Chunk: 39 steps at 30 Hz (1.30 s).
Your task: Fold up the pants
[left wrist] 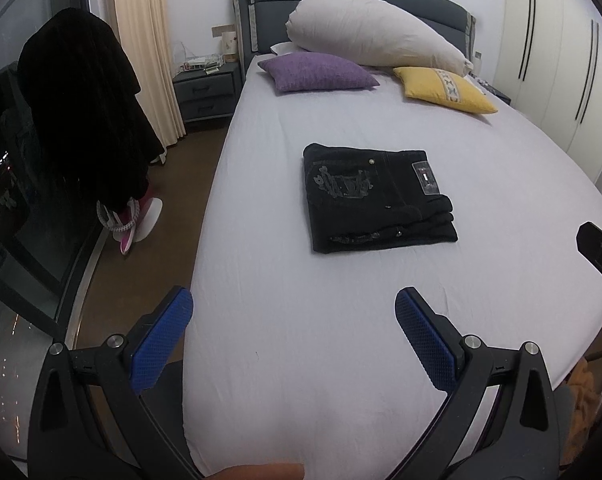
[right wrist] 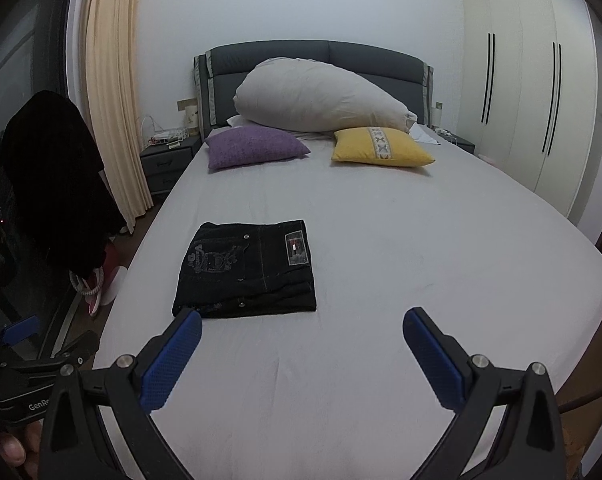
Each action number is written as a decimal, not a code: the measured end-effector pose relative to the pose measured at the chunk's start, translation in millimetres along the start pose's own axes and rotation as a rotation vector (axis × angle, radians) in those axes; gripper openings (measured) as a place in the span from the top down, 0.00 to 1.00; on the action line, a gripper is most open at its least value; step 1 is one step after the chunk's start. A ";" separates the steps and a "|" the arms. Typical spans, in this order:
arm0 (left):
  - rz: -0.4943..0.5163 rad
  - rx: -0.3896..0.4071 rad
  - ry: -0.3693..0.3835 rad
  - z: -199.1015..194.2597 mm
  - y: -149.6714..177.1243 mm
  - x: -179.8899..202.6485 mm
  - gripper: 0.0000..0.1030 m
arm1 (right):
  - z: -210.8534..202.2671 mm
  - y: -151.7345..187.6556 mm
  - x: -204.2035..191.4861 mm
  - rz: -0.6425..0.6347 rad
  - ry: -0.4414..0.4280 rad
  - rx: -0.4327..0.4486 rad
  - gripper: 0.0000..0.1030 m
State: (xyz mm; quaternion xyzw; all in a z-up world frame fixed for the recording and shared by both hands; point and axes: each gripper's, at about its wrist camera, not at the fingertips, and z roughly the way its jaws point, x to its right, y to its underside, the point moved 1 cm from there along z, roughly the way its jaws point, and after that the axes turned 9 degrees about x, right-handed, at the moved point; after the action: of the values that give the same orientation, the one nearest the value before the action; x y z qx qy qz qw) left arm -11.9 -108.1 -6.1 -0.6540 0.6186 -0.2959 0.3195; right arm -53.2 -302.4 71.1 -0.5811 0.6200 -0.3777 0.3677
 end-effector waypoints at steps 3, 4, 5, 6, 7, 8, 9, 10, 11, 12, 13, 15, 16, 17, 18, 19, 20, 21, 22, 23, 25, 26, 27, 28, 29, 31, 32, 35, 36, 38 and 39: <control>-0.002 -0.009 0.000 0.8 0.8 -1.3 0.00 | -0.3 1.3 -2.9 -0.007 -0.004 -0.005 0.00; -0.005 -0.012 -0.002 2.0 1.9 -1.1 0.00 | -0.1 2.0 -4.0 -0.010 -0.007 -0.008 0.00; -0.008 -0.015 -0.003 3.3 2.6 -1.3 0.00 | -0.3 2.5 -4.8 -0.011 -0.008 -0.009 0.00; -0.008 -0.018 -0.002 3.7 2.8 -1.7 0.00 | -0.2 3.2 -5.8 -0.013 -0.009 -0.011 0.00; -0.009 -0.020 -0.003 4.5 3.7 -1.3 0.00 | -0.2 4.0 -6.6 -0.015 -0.011 -0.013 0.00; -0.009 -0.021 -0.004 5.4 4.2 -1.2 0.00 | 0.0 5.0 -7.5 -0.016 -0.012 -0.015 0.00; -0.008 -0.022 -0.004 6.2 4.4 -1.1 0.00 | 0.3 5.8 -8.5 -0.019 -0.013 -0.018 0.00; -0.009 -0.023 -0.004 7.1 5.3 -0.6 0.00 | 0.4 6.3 -9.1 -0.020 -0.014 -0.021 0.00; -0.011 -0.024 -0.005 7.7 6.2 0.0 0.00 | 0.6 7.1 -10.2 -0.022 -0.016 -0.023 0.00; -0.011 -0.025 -0.005 8.0 6.7 0.2 0.00 | 0.3 7.5 -11.2 -0.023 -0.017 -0.024 0.00; -0.013 -0.026 -0.005 8.8 7.5 0.7 0.00 | 0.4 7.9 -11.8 -0.025 -0.019 -0.026 0.00; -0.015 -0.029 -0.005 10.7 8.2 1.1 0.00 | 0.5 8.5 -13.0 -0.029 -0.021 -0.028 0.00; -0.016 -0.030 -0.004 11.3 8.7 1.2 0.00 | 0.6 8.8 -13.7 -0.031 -0.023 -0.030 0.00; -0.017 -0.031 -0.004 11.8 9.6 1.9 0.00 | 0.8 9.3 -14.0 -0.032 -0.023 -0.031 0.00; -0.018 -0.031 -0.004 12.0 10.7 2.6 0.00 | 1.0 9.8 -14.6 -0.033 -0.024 -0.033 0.00; -0.018 -0.033 -0.004 12.7 10.6 2.6 0.00 | 1.1 10.0 -15.0 -0.034 -0.024 -0.034 0.00; -0.019 -0.033 -0.004 12.9 11.5 3.2 0.00 | 1.0 10.1 -15.3 -0.034 -0.024 -0.034 0.00; -0.020 -0.033 -0.004 13.1 12.1 3.7 0.00 | 1.2 10.6 -15.8 -0.035 -0.024 -0.035 0.00; -0.020 -0.034 -0.004 13.7 12.0 3.6 0.00 | 1.4 11.5 -16.1 -0.036 -0.025 -0.037 0.00; -0.021 -0.034 -0.005 13.5 12.5 4.0 0.00 | 1.6 12.0 -16.5 -0.036 -0.025 -0.038 0.00; -0.021 -0.034 -0.005 13.2 13.3 4.8 0.00 | 2.0 13.0 -17.3 -0.038 -0.026 -0.041 0.00; -0.021 -0.034 -0.006 13.4 13.3 5.0 0.00 | 2.0 13.6 -17.6 -0.038 -0.027 -0.042 0.00; -0.021 -0.034 -0.007 13.2 13.4 5.0 0.00 | 2.0 13.9 -17.8 -0.038 -0.027 -0.042 0.00; -0.022 -0.034 -0.006 13.1 13.3 4.9 0.00 | 1.9 13.8 -17.8 -0.038 -0.026 -0.041 0.00; -0.022 -0.034 -0.006 13.2 13.2 4.8 0.00 | 1.9 13.8 -18.0 -0.038 -0.026 -0.042 0.00; -0.021 -0.033 -0.006 12.9 13.1 4.7 0.00 | 2.0 15.4 -19.1 -0.039 -0.027 -0.044 0.00; -0.021 -0.033 -0.007 13.1 13.0 4.6 0.00 | 1.9 15.3 -19.2 -0.039 -0.026 -0.044 0.00; -0.021 -0.034 -0.006 13.3 12.8 4.3 0.00 | 1.8 15.3 -19.5 -0.038 -0.026 -0.045 0.00; -0.021 -0.035 -0.006 13.4 12.8 4.3 0.00 | 1.7 15.2 -19.5 -0.038 -0.025 -0.044 0.00; -0.021 -0.033 -0.004 13.3 12.7 4.2 0.00 | 1.7 15.2 -19.6 -0.038 -0.026 -0.045 0.00; -0.020 -0.034 -0.005 13.4 12.5 4.1 0.00 | 1.6 15.1 -19.6 -0.038 -0.025 -0.045 0.00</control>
State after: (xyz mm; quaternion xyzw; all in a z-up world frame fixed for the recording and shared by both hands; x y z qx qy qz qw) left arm -8.9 -111.8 -24.3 -0.6662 0.6161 -0.2872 0.3068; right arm -57.4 -282.3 57.2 -0.6056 0.6124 -0.3633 0.3552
